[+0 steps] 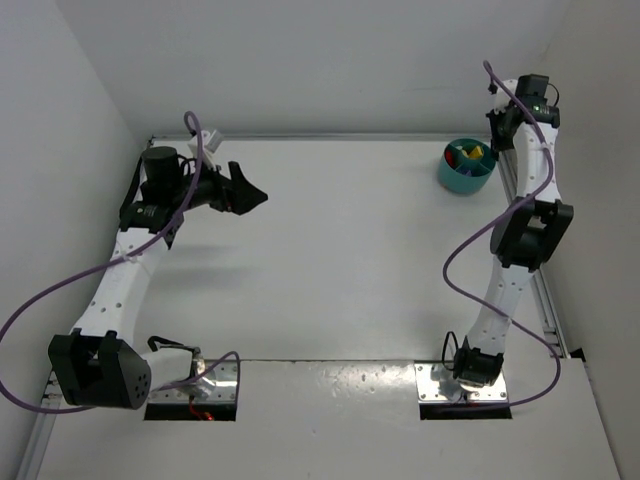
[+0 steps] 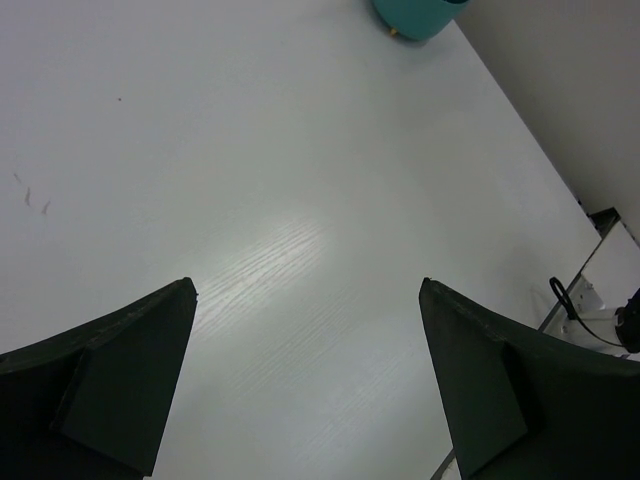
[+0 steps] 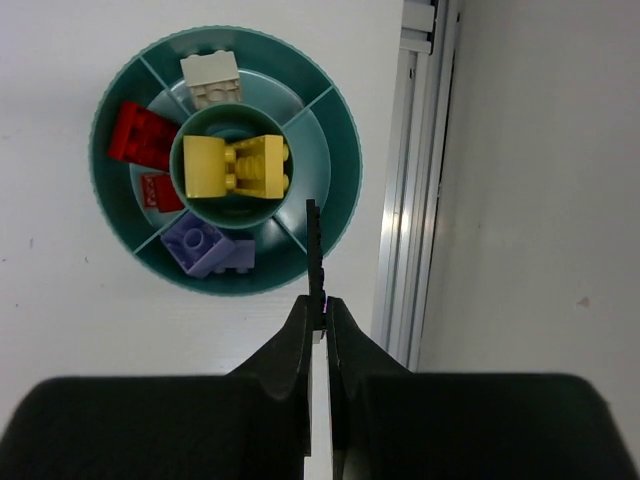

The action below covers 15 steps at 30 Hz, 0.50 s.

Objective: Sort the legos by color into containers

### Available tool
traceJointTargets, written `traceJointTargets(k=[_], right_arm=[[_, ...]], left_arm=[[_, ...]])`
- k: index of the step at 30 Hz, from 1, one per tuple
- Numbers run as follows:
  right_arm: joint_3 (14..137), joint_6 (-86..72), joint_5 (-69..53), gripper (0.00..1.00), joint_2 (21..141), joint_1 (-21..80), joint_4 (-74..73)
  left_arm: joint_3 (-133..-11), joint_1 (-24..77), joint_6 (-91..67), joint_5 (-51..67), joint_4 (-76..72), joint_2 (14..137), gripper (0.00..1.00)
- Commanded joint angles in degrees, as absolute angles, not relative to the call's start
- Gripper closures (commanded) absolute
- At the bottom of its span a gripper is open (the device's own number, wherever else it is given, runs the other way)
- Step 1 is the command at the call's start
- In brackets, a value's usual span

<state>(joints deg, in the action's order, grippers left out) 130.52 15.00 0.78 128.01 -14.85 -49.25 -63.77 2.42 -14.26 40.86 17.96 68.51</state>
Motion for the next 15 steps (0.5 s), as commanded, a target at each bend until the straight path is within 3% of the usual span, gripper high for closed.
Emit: traceJointTargets(k=[1, 15], right_arm=[[133.8, 13.4, 2.3, 1.0, 129.7, -14.7, -45.3], [138.3, 12.3, 1.0, 1.0, 138.2, -14.7, -43.1]], left_arm=[[-64.9, 1.3, -14.9, 41.6, 17.1, 68.4, 0.0], [-65.4, 0.8, -15.9, 43.3, 17.1, 70.0, 0.0]])
